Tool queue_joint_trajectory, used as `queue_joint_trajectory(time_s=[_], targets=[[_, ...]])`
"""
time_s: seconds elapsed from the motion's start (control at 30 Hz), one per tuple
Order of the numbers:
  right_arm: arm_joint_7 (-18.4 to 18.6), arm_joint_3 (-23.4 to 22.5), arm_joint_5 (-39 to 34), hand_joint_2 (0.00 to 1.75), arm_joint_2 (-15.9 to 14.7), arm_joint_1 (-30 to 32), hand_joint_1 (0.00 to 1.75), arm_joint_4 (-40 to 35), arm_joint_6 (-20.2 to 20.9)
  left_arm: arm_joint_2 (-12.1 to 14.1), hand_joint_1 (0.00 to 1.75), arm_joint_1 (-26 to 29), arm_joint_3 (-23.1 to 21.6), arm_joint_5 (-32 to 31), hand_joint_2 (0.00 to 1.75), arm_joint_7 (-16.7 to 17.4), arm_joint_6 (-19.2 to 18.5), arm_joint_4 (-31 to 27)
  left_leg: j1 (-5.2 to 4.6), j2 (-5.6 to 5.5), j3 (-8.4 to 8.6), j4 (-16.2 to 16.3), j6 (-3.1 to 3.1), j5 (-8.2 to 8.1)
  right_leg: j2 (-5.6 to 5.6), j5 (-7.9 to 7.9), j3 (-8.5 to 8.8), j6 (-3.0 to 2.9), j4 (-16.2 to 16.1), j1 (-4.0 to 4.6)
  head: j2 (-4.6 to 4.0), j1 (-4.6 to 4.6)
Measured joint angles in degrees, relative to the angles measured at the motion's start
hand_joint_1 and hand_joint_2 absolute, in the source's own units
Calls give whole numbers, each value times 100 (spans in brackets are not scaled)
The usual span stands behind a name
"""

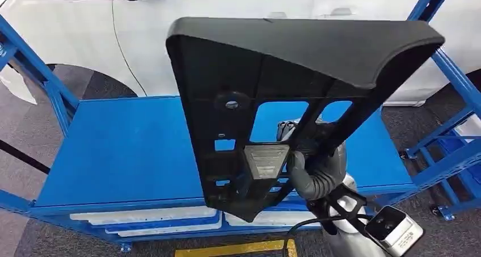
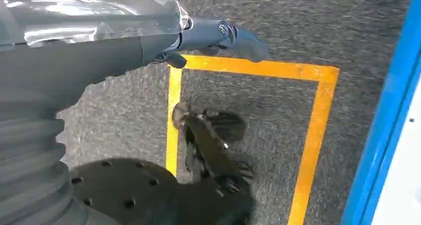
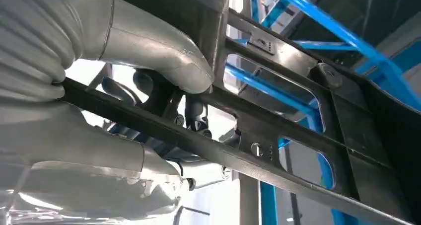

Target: Take the parts from the cabinet and place them on the table.

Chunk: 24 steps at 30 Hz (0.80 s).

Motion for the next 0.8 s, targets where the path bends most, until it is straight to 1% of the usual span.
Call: queue_joint_trajectory(time_s=[0.03, 0.13, 0.17, 0.2, 0.23, 0.27, 0.3, 0.33, 0.37, 0.4, 0.43, 0.47, 0.5, 0.53, 0.57, 0.6, 0.63, 0.67, 0.7, 0.73, 0.77, 0.8], targets=[[5, 2, -7, 175, -4, -5, 175, -35, -9, -2, 0, -13, 2, 0, 175, 44, -4, 0, -37, -5, -19, -28, 29, 28, 4, 20, -21, 37, 18, 33, 0, 2], [15, 55, -37, 175, -28, -6, 175, -103, -42, -4, 0, -14, 15, -13, 175, 227, 24, 0, -60, -12, -67, -3, 120, 87, 4, 109, -33, 150, -19, 5, 0, 2], [22, 59, -66, 175, -52, -11, 175, -127, -70, -13, 0, -1, 24, -17, 175, 327, 57, 0, -10, 2, -101, -65, 167, 168, 16, 117, -57, 193, -7, 31, 0, 2], [31, 59, -87, 175, -72, -16, 175, -147, -90, -17, 0, -14, 35, -20, 175, 416, 90, 0, -4, 24, -117, -71, 206, 230, 31, -56, -125, 220, 91, -2, 0, 2], [46, 63, -100, 175, -96, -29, 175, -166, -101, -11, 0, -21, 50, -20, 175, 478, 129, 0, -1, 28, -188, -69, 254, 277, 27, -350, -232, 246, 361, -10, 0, 2], [63, 68, -113, 175, -116, -37, 175, -177, -101, -11, 0, -22, 59, -17, 175, 544, 170, 0, -3, 29, -256, -67, 257, 325, 24, -682, -390, 281, 813, -28, 0, 4], [87, 76, -129, 175, -133, -37, 175, -190, -103, -11, 0, -16, 68, -17, 175, 611, 218, 0, -8, 30, -327, -64, 257, 371, 25, -961, -551, 307, 1325, -36, 0, 2], [103, 81, -140, 175, -149, -37, 175, -197, -103, -11, 0, -11, 83, -17, 175, 667, 260, 0, -10, 31, -393, -58, 252, 414, 24, -1111, -651, 324, 1704, -43, 0, 2], [118, 81, -157, 175, -171, -37, 175, -204, -103, -11, 0, -7, 101, -17, 175, 726, 295, 0, -10, 31, -457, -52, 244, 457, 24, -1110, -634, 331, 1848, -54, 0, 2], [127, 81, -173, 175, -186, -38, 175, -208, -103, -11, 0, -5, 105, -22, 175, 786, 336, 0, -10, 30, -508, -47, 234, 492, 24, -985, -482, 333, 1706, -59, 0, 2], [153, 81, -179, 175, -192, -39, 175, -221, -103, -13, 0, -4, 105, -35, 175, 830, 354, 0, -9, 28, -550, -41, 220, 526, 23, -785, -188, 326, 1319, -63, 0, 2], [166, 83, -181, 175, -195, -52, 175, -238, -103, -13, 0, -3, 107, -35, 175, 865, 380, 0, -8, 21, -588, -31, 200, 557, 23, -591, 190, 310, 746, -65, 0, 2], [175, 85, -181, 175, -197, -75, 175, -260, -103, -17, 0, -4, 107, -39, 175, 911, 398, 0, -9, 14, -611, -11, 173, 583, 24, -497, 574, 288, 177, -65, 0, 2], [193, 85, -184, 175, -197, -102, 175, -285, -103, -17, 0, 0, 107, -44, 175, 944, 418, 0, -41, 5, -657, 3, 138, 606, 31, -614, 747, 249, -154, -27, 0, 2], [203, 87, -195, 175, -199, -102, 175, -311, -107, -17, 0, 4, 109, -63, 175, 981, 446, 0, -37, 8, -648, -20, 98, 655, 37, -526, 692, 190, -94, -14, 0, -7], [210, 87, -199, 175, -208, -112, 175, -319, -107, -15, 0, 4, 109, -79, 175, 1031, 472, 0, -34, 8, -650, -16, 64, 688, 37, -525, 681, 176, -134, -6, 0, -4], [221, 87, -203, 175, -208, -112, 175, -324, -105, -17, 0, 6, 114, -85, 175, 1086, 492, 0, -22, 6, -665, -33, 26, 737, 37, -501, 644, 137, -103, 8, 0, -4], [230, 87, -203, 175, -212, -109, 175, -333, -103, -15, 0, 21, 122, -92, 175, 1141, 518, 0, -44, 1, -683, -36, -18, 775, 29, -446, 607, 73, -139, -21, 0, -2], [230, 87, -203, 175, -212, -117, 175, -337, -100, -15, 0, 37, 136, -105, 175, 1180, 542, 0, -3, -1, -728, 31, -30, 661, -11, -374, 571, 12, -158, -40, 0, -2], [236, 90, -208, 175, -212, -108, 175, -348, -98, -17, 0, 29, 142, -127, 175, 1204, 568, 0, -11, 6, -830, 271, -42, 320, -10, -310, 490, -47, -167, -36, 0, -2], [243, 90, -210, 175, -212, -96, 175, -352, -92, -24, 0, 38, 142, -147, 175, 1233, 573, 0, -5, 7, -941, 654, -61, -22, -10, -255, 419, -66, -162, -28, 0, -4], [252, 90, -212, 175, -212, -73, 175, -363, -81, -28, 0, 42, 142, -162, 175, 1252, 581, 0, -2, 7, -1081, 1150, -86, -331, -12, -194, 341, -81, -158, -13, 0, -4]])
